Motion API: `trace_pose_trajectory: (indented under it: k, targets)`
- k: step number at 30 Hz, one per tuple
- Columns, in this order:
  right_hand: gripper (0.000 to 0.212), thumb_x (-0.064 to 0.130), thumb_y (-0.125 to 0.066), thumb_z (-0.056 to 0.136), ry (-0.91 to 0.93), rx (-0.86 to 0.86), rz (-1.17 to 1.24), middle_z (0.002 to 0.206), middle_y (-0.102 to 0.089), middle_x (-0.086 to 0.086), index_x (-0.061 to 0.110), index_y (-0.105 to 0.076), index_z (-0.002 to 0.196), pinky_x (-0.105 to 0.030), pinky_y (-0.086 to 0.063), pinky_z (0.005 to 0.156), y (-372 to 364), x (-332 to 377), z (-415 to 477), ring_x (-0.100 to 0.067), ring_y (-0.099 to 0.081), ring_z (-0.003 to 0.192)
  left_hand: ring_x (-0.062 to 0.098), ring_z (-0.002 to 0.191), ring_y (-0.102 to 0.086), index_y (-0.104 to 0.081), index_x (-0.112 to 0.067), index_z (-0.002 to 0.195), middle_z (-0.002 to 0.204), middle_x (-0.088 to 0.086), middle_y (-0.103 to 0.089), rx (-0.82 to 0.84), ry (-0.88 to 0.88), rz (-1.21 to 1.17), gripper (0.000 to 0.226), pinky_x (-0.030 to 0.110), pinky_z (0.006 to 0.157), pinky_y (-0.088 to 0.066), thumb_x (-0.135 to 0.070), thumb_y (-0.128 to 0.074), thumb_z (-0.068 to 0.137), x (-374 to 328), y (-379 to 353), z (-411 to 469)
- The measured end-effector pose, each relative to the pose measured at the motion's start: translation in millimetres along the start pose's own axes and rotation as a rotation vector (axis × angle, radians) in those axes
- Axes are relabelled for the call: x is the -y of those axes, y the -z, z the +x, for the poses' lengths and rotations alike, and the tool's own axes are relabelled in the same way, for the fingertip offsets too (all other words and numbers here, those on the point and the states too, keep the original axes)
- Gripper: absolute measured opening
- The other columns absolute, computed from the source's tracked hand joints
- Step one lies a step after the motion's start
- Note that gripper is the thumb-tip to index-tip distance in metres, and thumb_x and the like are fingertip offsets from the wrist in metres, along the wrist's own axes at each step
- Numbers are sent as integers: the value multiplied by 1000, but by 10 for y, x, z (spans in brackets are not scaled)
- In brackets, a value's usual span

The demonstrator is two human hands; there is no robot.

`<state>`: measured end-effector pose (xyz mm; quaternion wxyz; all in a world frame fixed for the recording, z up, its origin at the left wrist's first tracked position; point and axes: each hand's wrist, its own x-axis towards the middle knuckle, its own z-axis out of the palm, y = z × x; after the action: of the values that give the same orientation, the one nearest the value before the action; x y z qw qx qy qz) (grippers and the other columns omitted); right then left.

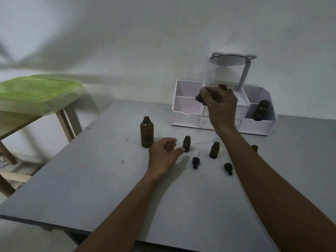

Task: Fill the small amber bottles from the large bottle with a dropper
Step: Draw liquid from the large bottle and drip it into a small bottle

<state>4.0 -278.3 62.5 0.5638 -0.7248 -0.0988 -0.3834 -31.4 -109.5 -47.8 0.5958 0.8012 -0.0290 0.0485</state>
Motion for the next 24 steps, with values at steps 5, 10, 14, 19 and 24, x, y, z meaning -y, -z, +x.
trace_pose_trajectory:
  k: [5,10,14,19,24]
  targets:
    - [7,22,-70,93,-12,33,-53,80,-71,21,29,-69,94,-17,-58,75,78,-124,-69,-1,-73,77,8,98,-64,-62,-18,128,120,-2,-68,11,-25,14,63,12,78,-47,-31,-86,72,-63,-272,165]
    - [7,20,-70,93,-2,51,-105,80,-68,19,21,-70,99,-5,-50,70,100,-184,-119,11,-68,73,0,86,-62,-67,-18,122,115,-3,-71,9,-51,58,53,8,79,-44,-27,-86,72,-77,-372,236]
    - [6,19,-70,92,-17,59,-105,79,-69,18,18,-72,98,-7,-52,71,100,-200,-132,9,-69,73,-3,82,-63,-70,-17,118,109,-4,-72,9,-66,77,46,7,83,-44,-22,-84,75,-79,-358,229]
    - [10,21,-70,93,-16,89,-123,78,-72,13,15,-74,99,-8,-53,72,57,-247,-134,2,-72,74,-16,72,-55,-71,-16,117,104,-8,-71,11,-79,83,43,0,78,-40,-19,-83,76,-61,-353,243]
    - [8,24,-70,92,-5,114,-148,78,-74,10,18,-75,96,-15,-57,75,40,-273,-140,-4,-73,74,-8,76,-58,-71,-16,116,112,-2,-72,10,-86,126,40,4,83,-40,-20,-82,78,-71,-356,247]
